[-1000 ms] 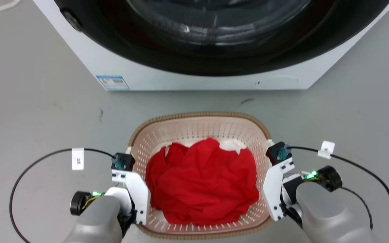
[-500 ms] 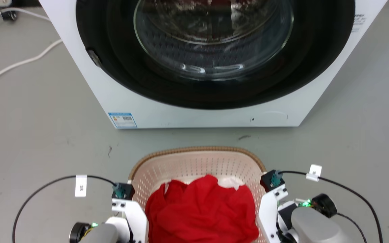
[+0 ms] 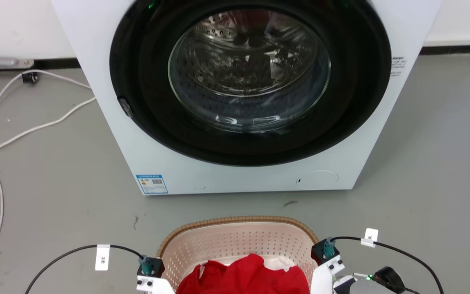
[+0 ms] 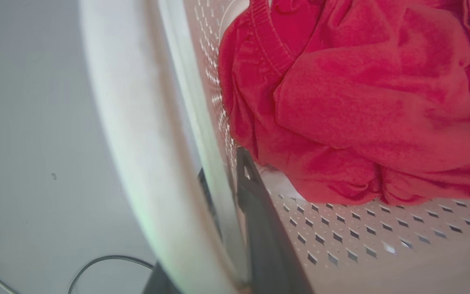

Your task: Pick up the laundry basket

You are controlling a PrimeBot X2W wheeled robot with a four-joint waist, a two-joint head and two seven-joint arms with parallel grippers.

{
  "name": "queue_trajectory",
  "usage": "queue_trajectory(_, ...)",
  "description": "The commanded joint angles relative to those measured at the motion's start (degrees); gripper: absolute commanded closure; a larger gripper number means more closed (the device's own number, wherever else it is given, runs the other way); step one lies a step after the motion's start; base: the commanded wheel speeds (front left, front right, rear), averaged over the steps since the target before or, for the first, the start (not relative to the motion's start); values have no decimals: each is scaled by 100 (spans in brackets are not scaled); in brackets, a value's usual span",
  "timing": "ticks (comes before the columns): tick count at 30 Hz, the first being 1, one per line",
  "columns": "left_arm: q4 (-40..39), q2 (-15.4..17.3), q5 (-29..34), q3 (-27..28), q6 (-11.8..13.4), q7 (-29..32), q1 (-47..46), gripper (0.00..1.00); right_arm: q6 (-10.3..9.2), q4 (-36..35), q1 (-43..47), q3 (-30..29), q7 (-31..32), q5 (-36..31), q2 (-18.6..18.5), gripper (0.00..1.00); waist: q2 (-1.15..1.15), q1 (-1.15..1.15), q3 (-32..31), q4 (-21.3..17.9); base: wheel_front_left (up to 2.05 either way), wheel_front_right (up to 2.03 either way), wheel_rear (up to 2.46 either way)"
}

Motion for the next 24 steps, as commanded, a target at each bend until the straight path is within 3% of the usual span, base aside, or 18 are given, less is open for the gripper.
queue_trajectory(1,-57,17,-21,-60,-4,6,10,100,18,-1,56,83,21,32,36,100,-1,1,-106,-14,0,0,0)
queue_trajectory(24,-143,146,-607,-610,-4,228,168,100,18,130,137,741,136,712,31,100,-1,1,-444,-4,0,0,0)
